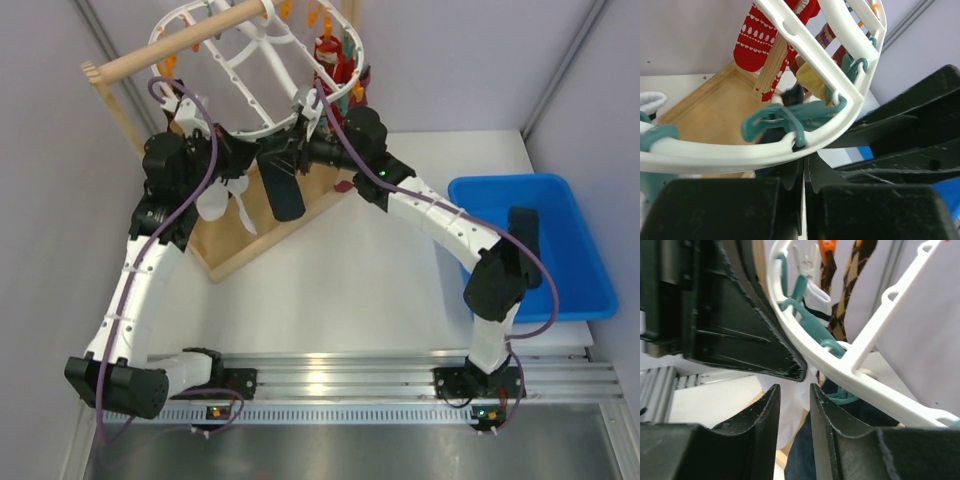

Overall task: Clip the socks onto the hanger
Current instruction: Open the clamp at the hanger.

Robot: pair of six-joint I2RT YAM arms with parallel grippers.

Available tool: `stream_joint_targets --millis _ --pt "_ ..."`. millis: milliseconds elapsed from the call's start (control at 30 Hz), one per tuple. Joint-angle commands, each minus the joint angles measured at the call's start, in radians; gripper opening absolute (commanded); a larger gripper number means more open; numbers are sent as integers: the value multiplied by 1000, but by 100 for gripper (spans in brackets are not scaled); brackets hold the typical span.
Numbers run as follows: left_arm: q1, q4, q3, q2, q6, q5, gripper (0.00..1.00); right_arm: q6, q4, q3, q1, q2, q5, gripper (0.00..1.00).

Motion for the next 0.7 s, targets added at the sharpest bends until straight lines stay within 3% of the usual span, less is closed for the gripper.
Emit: stream_joint_targets --millis 0,267,467,667 --pt "-4 33 51 -6 24 -4 0 -82 29 17 4 7 123 30" --pt "-3 10 12 -57 57 -33 0 -110 39 20 3 44 180 36" --pt "43 -16 -52 -159 7 -93 26 -107 57 26 -5 55 236 36" --pt "88 -56 -75 -209 -7 -132 37 -101 74 38 -13 64 338 37"
